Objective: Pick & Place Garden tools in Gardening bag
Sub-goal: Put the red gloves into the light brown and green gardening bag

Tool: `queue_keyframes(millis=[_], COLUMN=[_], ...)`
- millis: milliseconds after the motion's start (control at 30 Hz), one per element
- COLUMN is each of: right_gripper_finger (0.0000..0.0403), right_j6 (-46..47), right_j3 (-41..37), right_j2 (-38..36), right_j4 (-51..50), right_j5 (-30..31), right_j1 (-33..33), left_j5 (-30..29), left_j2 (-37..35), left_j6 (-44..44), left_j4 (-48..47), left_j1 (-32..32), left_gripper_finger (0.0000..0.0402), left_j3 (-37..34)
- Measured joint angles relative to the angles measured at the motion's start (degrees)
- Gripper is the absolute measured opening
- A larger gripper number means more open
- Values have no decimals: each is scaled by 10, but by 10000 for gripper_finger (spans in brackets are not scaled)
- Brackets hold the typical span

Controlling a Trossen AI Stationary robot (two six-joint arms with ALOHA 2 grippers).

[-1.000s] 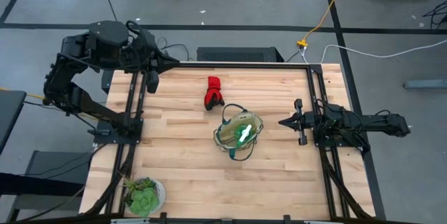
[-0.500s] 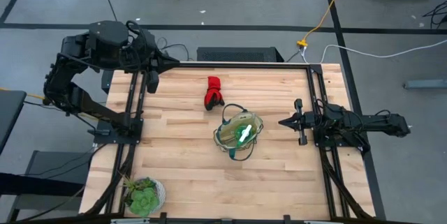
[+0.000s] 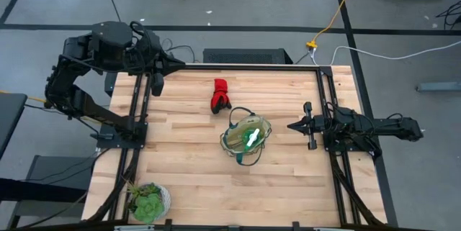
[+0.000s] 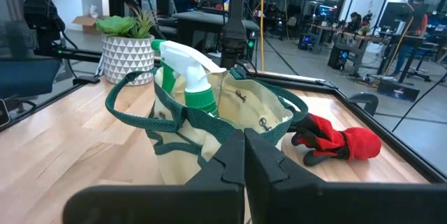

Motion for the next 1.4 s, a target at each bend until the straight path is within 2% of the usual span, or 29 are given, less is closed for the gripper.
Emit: queue_keyframes(millis=[233,433,967,1233,1400], right_gripper_finger=[2,2,2,2,2], right_j6=[0,0,0,0,0], right_j3=[0,0,0,0,0], right_j2=[0,0,0,0,0], right_j4=[0,0,1,1,1], right_j5=[0,0,0,0,0], right_j1=[0,0,0,0,0], left_j5=[-2,-26,-37,-82,-85], left_j2=[0,11,55,91,120], left_j6=[0,1,19,51,52], left_j4=[0,-2,-33,-33,-33], left_j1=[0,0,61,80,95], left_gripper_finger=[25,25,25,25,25], left_j3=[0,0,-7,-7,-7])
